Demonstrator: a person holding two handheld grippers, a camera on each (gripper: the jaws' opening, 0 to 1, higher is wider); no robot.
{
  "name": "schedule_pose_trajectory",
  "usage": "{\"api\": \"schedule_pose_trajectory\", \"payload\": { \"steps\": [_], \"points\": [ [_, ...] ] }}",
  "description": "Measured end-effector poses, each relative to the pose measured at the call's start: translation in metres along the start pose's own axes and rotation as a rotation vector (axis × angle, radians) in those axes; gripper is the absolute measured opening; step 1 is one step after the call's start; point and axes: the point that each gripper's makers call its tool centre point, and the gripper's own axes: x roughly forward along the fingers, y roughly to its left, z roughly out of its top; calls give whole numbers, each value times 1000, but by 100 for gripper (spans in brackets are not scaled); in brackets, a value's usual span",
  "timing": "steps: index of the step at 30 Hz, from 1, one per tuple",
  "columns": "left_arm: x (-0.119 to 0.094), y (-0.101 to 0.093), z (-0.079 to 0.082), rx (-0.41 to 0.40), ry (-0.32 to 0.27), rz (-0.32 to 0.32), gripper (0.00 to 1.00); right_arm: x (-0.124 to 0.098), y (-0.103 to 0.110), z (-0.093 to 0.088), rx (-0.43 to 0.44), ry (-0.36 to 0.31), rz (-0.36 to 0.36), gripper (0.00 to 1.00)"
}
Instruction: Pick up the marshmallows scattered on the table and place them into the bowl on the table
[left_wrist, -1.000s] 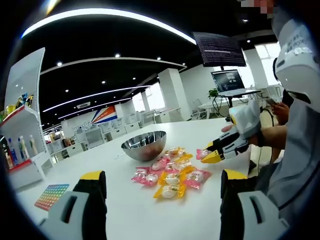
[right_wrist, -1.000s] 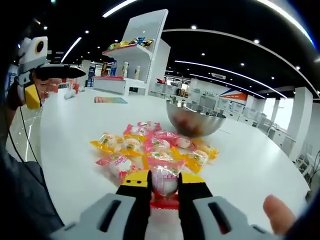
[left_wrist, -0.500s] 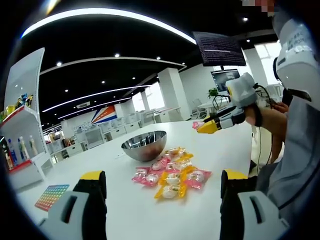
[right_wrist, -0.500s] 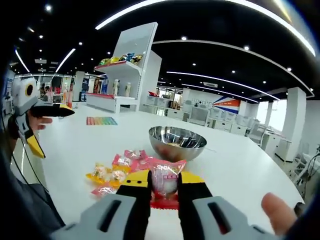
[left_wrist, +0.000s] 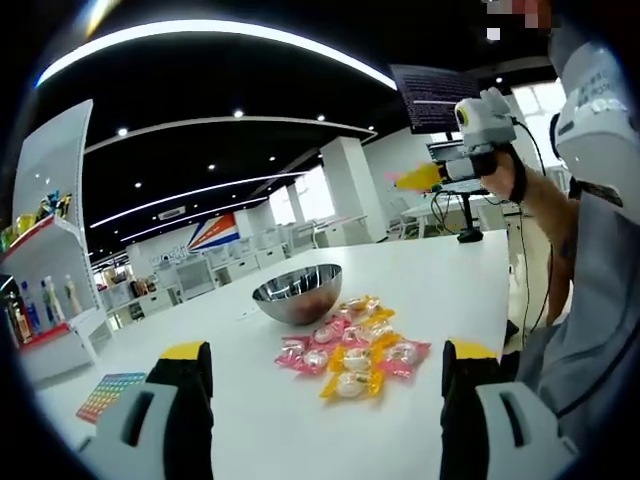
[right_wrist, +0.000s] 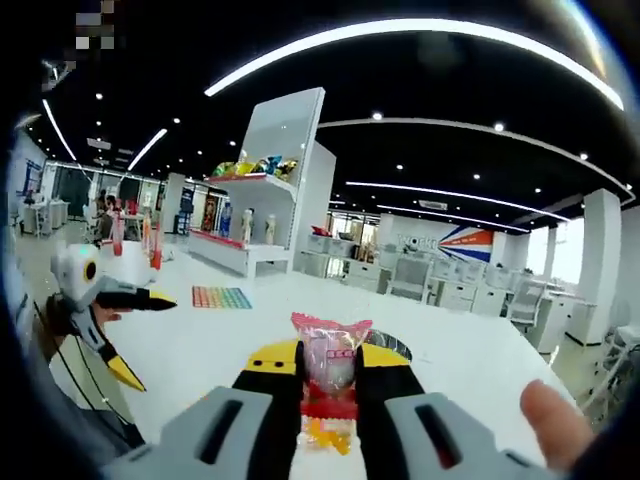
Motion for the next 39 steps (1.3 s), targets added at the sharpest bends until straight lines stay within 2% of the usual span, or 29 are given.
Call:
{"api": "schedule_pose_trajectory", "payload": {
  "steps": [2,5,8,16,19,23,27,30,35,39],
  "points": [
    [0,0,1,-1,-3,-3,95,1,-8,25,-9,-31,7,17],
    [0,-1,2,1,-8,-3,95,6,-17,51,-20,-66,16,17],
    [-2,1,2,-2,-10,3,95,16,-27,68,-37,-78,11,17],
    [-8,5,-1,-1,0,18,95,46,-43,85,-25,-77,25,17],
    [-9,5,-1,3,1,21,95,65,-49,88,-26,-56,30,17],
    [-10,5,0,2,1,22,95,87,-45,93,-42,-30,59,17],
    [-10,5,0,5,2,22,95,108,-43,94,-70,-2,67,17],
    [-10,4,1,4,-3,20,95,125,-45,88,-80,34,71,17],
    [-9,3,2,3,-4,13,95,156,-48,62,-62,116,86,17],
    [-8,4,1,1,-4,14,95,173,-48,39,-48,175,93,17]
  ]
}}
